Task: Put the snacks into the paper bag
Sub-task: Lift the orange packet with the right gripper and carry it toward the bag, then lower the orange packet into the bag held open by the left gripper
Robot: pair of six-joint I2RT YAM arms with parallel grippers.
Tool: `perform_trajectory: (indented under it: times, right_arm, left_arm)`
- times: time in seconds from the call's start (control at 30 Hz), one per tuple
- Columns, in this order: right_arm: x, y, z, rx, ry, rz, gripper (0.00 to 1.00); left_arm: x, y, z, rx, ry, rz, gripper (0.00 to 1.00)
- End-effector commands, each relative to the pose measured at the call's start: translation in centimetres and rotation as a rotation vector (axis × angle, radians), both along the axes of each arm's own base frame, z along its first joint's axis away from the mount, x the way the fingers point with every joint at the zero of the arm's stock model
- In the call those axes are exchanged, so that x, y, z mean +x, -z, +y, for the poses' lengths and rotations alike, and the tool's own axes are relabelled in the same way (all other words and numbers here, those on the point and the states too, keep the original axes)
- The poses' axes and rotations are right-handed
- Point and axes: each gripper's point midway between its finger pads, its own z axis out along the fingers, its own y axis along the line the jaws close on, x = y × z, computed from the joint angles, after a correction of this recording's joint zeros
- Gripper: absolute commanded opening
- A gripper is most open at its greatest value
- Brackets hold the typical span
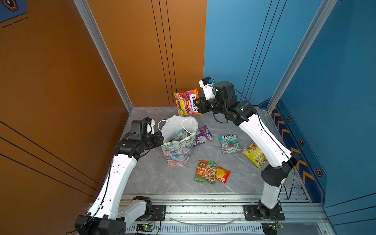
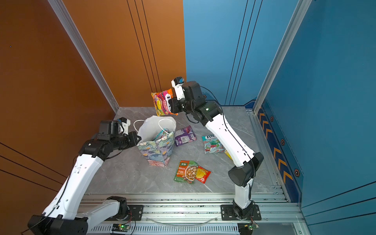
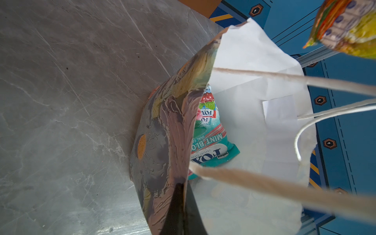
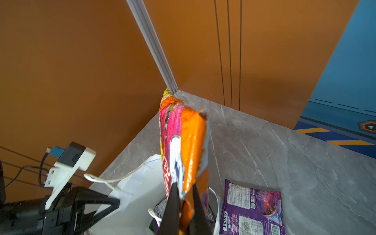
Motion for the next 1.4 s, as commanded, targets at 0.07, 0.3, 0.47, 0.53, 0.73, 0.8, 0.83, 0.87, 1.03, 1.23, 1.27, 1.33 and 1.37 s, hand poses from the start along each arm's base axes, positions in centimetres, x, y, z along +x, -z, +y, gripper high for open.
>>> perform_trajectory:
  times: [0.07,0.3,0.47,0.53,0.73,0.8,0.83,0.87,1.03,1.23,1.27,1.33,1.37]
  right_arm:
    - [-3.8,-1.2,1.8,-0.048,-0.162,-0.06,0.0]
    - [-6.0,0.4,2.7,-0.127,-0.265,-0.056,0.0]
    - [-7.2,2.1,3.0,-0.205,-0.324,-0.052,0.0]
    - [-7.5,2.8,3.1,-0.233,-0.341,-0.05,0.0]
    - [-7.6,4.5,3.1,-0.311,-0.383,-0.039,0.0]
    - [-7.6,5.0,3.2,-0.332,-0.397,-0.028,0.0]
    - [-7.7,5.2,3.2,-0.342,-0.404,-0.026,0.0]
    - [-7.7,5.5,3.2,-0.351,-0.407,-0.023,0.0]
    - [-7.8,6.6,3.1,-0.39,-0.42,-0.008,0.0]
    - [-7.3,7.5,2.6,-0.423,-0.404,0.012,0.0]
    - [-7.2,7.5,2.6,-0.425,-0.396,0.012,0.0]
    - [-6.5,7.4,2.1,-0.43,-0.359,0.011,0.0]
    - [-6.0,7.2,1.9,-0.427,-0.33,0.012,0.0]
  left_arm:
    - [0.5,-0.9,-0.4,-0.033,0.013,-0.035,0.0]
    - [0.5,-0.8,-0.4,-0.033,0.013,-0.032,0.0]
    - [0.5,-0.9,-0.4,-0.033,0.013,-0.033,0.0]
    - [0.5,-0.9,-0.4,-0.033,0.014,-0.034,0.0]
    - [0.5,-1.0,-0.4,-0.034,0.014,-0.037,0.0]
    - [0.5,-1.0,-0.4,-0.033,0.014,-0.035,0.0]
    - [0.5,-1.0,-0.4,-0.032,0.018,-0.035,0.0]
    - [0.6,-1.0,-0.4,-0.031,0.021,-0.037,0.0]
    - [0.9,-1.4,-0.5,-0.03,0.027,-0.043,0.0]
    - [1.2,-1.6,-0.6,-0.032,0.033,-0.046,0.0]
    - [1.2,-1.6,-0.6,-0.032,0.033,-0.046,0.0]
    - [1.3,-1.7,-0.7,-0.032,0.036,-0.047,0.0]
    - [1.3,-1.7,-0.6,-0.032,0.035,-0.048,0.0]
